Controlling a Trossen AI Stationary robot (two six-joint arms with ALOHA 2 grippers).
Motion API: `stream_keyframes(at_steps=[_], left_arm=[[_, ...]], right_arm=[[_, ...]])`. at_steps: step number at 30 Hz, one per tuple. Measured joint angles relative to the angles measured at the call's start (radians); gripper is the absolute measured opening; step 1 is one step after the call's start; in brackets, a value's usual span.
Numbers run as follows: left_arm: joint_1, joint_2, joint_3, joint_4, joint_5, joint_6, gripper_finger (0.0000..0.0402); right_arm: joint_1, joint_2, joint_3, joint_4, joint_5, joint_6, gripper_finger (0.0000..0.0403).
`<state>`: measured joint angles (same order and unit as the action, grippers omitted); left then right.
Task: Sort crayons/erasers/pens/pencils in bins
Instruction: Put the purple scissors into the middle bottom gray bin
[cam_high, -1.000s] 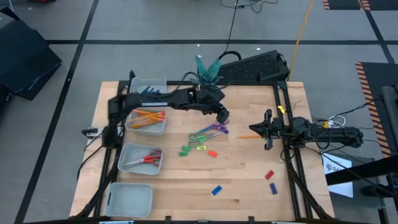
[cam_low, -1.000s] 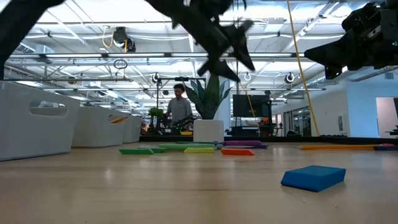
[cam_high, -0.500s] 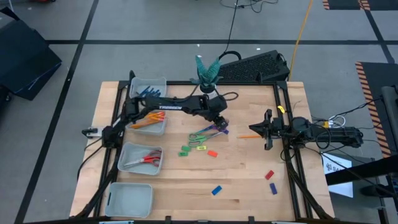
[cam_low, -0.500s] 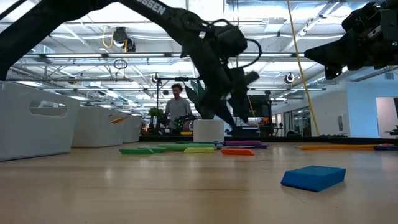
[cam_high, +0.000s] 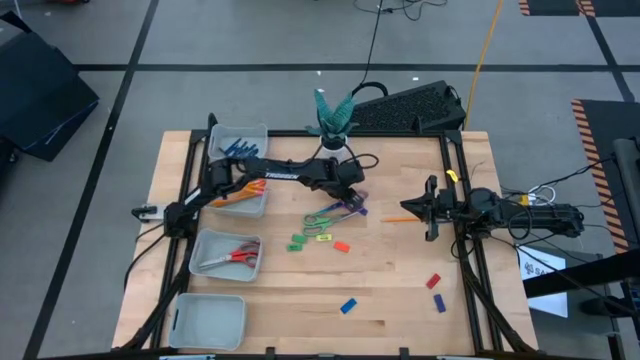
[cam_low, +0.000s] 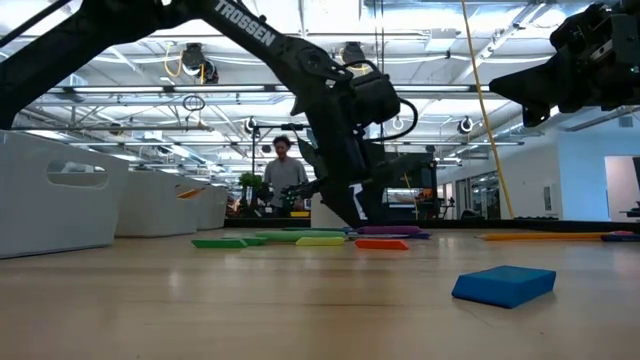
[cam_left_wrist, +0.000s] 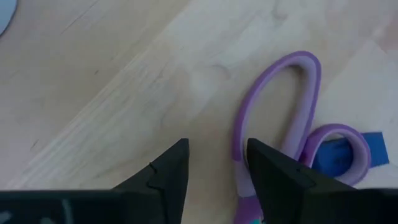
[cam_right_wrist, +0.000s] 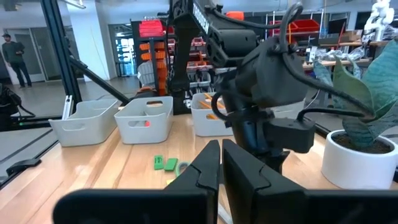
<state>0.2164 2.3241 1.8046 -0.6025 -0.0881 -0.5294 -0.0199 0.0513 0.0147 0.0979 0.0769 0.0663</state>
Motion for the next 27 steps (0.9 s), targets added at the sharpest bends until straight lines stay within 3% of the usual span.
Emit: stream_keyframes(at_steps=[8,17,23,27], left_arm=[[-0.015,0.009,0.002,-0.037,-0.027,-0.049,0.0125],[-0.036,0.013,0.001,-0.045,-0.146,-0.045,0.0014],[-0.020,0.005,0.000,-0.048,-0.155,-0.057,0.0027],[-0.013,-0.009,0.034,-0.103,-0.176,-0.041,0.0012]], right_arm=[[0.000,0.001,0.000,0.000,0.000,0.000,0.0013],[0.000,0.001,0.000,0.000,0.000,0.000,0.0013],[0.000,0.001,0.000,-0.001,0.000,0.000,0.0013],[0.000,0.000,0.000,0.000,0.000,0.000,0.0013]])
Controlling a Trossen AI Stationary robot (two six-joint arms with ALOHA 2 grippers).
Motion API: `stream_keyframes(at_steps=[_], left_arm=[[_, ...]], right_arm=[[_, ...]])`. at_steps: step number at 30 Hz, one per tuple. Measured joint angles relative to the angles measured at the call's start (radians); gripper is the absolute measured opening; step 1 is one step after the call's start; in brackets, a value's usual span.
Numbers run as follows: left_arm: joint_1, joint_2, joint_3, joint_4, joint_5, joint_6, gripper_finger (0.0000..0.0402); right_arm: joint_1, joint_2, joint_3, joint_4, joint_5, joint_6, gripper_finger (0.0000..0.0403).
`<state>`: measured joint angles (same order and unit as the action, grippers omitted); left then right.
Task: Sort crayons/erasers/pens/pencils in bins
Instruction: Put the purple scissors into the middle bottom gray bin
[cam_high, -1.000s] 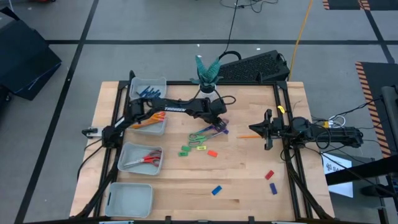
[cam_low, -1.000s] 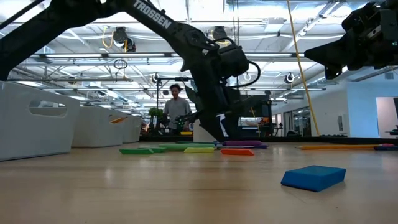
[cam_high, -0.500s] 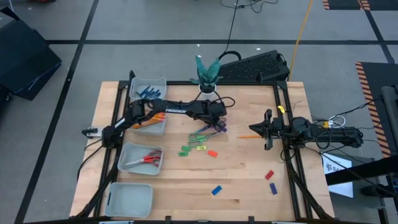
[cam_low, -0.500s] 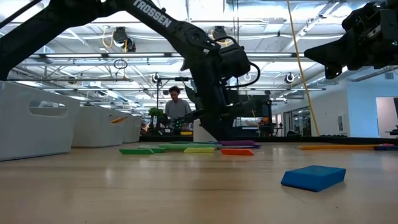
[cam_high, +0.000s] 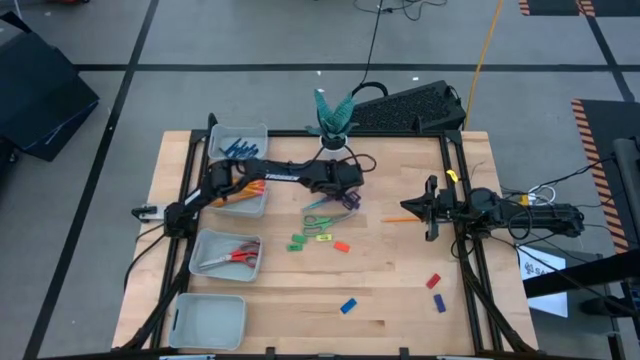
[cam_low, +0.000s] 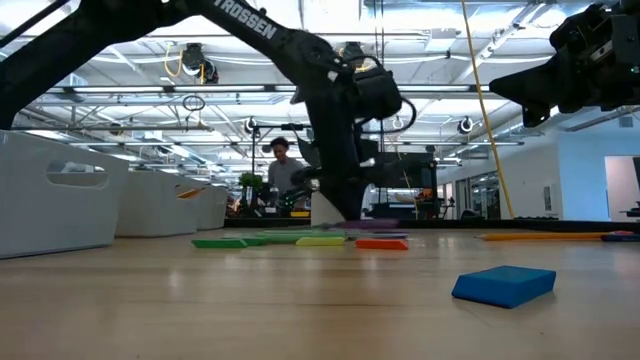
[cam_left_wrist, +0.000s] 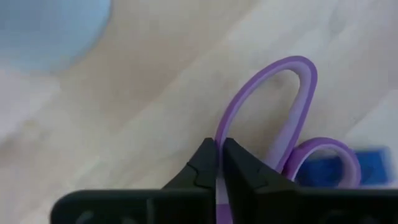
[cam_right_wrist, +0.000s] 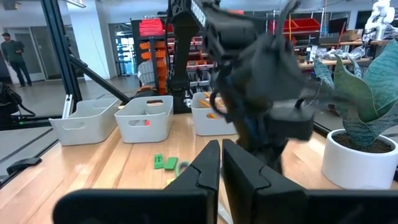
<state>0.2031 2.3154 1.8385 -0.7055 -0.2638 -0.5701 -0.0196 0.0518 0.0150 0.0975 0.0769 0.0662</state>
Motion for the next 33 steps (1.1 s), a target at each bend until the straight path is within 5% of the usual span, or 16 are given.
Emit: stream_keyframes(at_steps=[12,19,25,33], left_arm=[[-0.067,-0.073,0.429,-0.348,0.049,0.171,0.0009],[-0.178,-0.279,0.447,-0.579,-0.034,0.217,0.0015],[-0.342,-0.515,0.285,-0.859,-0.124,0.040,0.0009],[-0.633,-0.938,-0.295,-0.855,-0.165,-0.322,0.0008]], right_arm=[[0.000,0.005,0.000,0.002,0.000,0.000,0.0013],[0.000,0.010,0.000,-0.001,0.000,0.000,0.0013],[0.000,0.009,0.000,0.000,0.000,0.000,0.0013],[0.000,0.010,0.000,0.003,0.000,0.000,0.0013]])
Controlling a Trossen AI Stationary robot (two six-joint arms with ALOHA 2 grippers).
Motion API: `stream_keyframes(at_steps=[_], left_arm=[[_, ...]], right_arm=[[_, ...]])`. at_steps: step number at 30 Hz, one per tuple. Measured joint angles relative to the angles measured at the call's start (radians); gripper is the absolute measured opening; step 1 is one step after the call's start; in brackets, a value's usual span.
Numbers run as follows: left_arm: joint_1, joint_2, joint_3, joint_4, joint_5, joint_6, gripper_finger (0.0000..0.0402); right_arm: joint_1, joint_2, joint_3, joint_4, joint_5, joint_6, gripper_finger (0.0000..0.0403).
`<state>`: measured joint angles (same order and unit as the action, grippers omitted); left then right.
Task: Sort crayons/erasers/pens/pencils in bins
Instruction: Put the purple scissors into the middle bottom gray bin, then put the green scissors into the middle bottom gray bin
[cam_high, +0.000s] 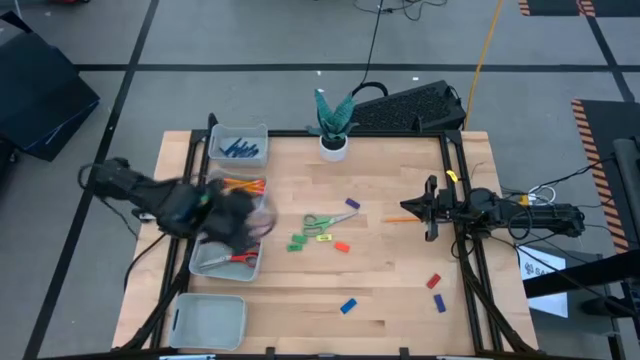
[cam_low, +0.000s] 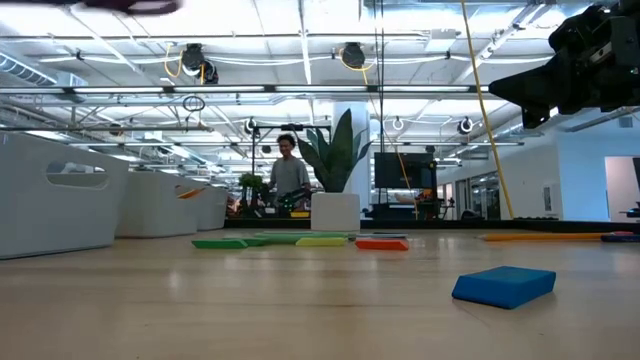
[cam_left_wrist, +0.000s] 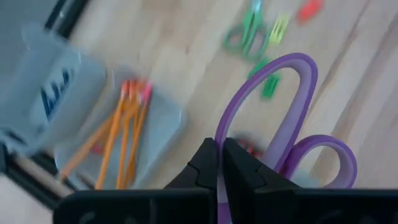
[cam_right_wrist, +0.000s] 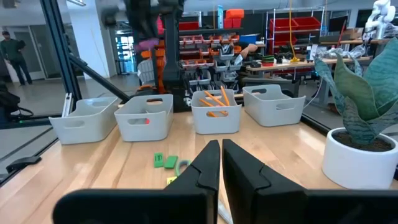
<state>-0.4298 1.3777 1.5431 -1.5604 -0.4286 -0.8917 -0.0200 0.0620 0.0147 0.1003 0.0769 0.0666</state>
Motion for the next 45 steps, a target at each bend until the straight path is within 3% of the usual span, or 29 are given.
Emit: stream_keyframes(at_steps=[5,9,13,18,28,39,45], left_arm=[[-0.177,-0.181,-0.324,0.066,0.027,-0.208,0.0012],[-0.256,-0.202,-0.498,0.174,0.047,-0.280,0.0013],[-0.261,-0.188,-0.620,0.278,0.066,-0.308,0.0008],[-0.192,-0.186,-0.710,0.405,0.064,-0.289,0.0023],[-0.080,-0.186,-0.757,0.464,0.120,-0.182,0.0024],[-0.074,-0.187,-0.741,0.459,0.230,-0.167,0.0148],[-0.072,-0.186,-0.561,0.469,0.234,-0.097,0.0169]], right_arm=[[0.000,0.000,0.000,0.000,0.000,0.000,0.0013],[0.000,0.000,0.000,0.000,0.000,0.000,0.0013],[0.000,0.000,0.000,0.000,0.000,0.000,0.0013],[0.000,0.000,0.000,-0.001,0.000,0.000,0.0013],[0.000,0.000,0.000,0.000,0.000,0.000,0.0013],[0.000,0.000,0.000,0.000,0.000,0.000,0.0013],[0.000,0.000,0.000,0.000,0.000,0.000,0.0013]])
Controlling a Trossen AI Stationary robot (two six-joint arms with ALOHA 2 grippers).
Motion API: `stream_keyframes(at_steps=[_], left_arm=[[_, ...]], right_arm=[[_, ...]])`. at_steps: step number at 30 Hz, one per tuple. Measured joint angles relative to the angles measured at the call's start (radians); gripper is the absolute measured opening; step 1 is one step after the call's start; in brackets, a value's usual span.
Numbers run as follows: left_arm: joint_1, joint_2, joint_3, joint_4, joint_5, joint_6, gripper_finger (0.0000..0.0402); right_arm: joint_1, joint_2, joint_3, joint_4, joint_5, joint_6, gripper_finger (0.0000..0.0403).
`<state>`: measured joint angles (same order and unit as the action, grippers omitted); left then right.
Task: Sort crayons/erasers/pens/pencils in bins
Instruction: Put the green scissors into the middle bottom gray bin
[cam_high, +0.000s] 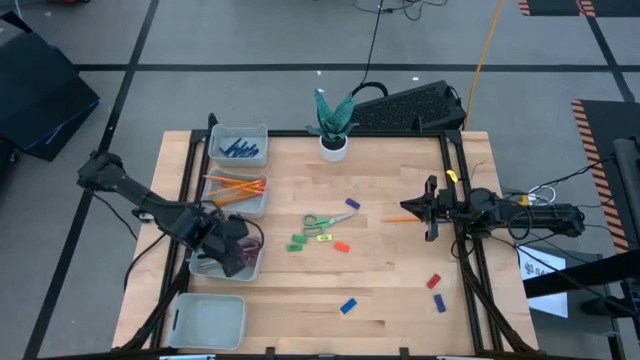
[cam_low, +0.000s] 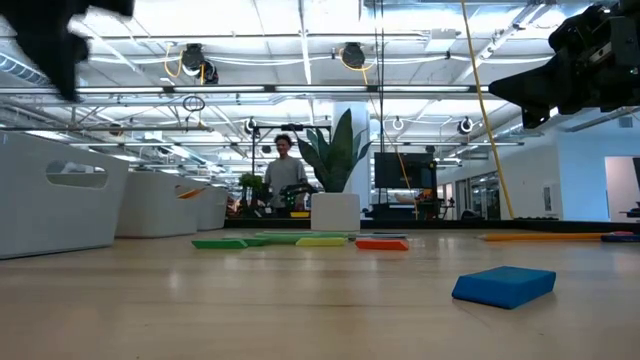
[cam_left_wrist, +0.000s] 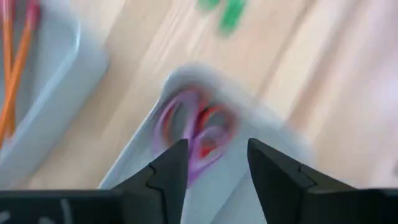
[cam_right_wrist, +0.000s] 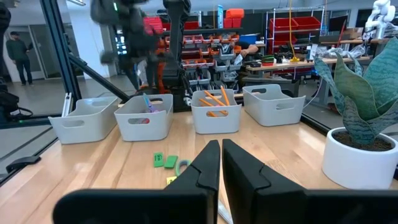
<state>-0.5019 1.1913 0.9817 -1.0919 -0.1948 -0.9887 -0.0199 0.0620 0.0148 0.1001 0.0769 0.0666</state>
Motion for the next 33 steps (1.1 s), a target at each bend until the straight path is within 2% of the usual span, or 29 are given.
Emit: stream_keyframes(at_steps=[6,11,13,17,26,29,33], left_arm=[[0.083,0.089,0.207,0.050,-0.091,0.100,0.0170],[0.176,0.263,0.361,0.064,-0.090,0.160,0.0171],[0.208,0.321,0.407,0.100,-0.049,0.186,0.0171],[0.262,0.428,0.434,0.144,0.068,0.205,0.0183],[0.414,0.617,0.436,0.245,0.128,0.397,0.0259],[0.480,0.680,0.436,0.257,0.152,0.448,0.0255],[0.545,0.751,0.436,0.279,0.094,0.586,0.0231]], right_arm=[[0.000,0.000,0.000,0.000,0.000,0.000,0.0013],[0.000,0.000,0.000,0.000,0.000,0.000,0.0013],[0.000,0.000,0.000,0.000,0.000,0.000,0.0013],[0.000,0.000,0.000,0.000,0.000,0.000,0.0013],[0.000,0.000,0.000,0.000,0.000,0.000,0.0013],[0.000,0.000,0.000,0.000,0.000,0.000,0.0013],[0.000,0.000,0.000,-0.002,0.000,0.000,0.0013]])
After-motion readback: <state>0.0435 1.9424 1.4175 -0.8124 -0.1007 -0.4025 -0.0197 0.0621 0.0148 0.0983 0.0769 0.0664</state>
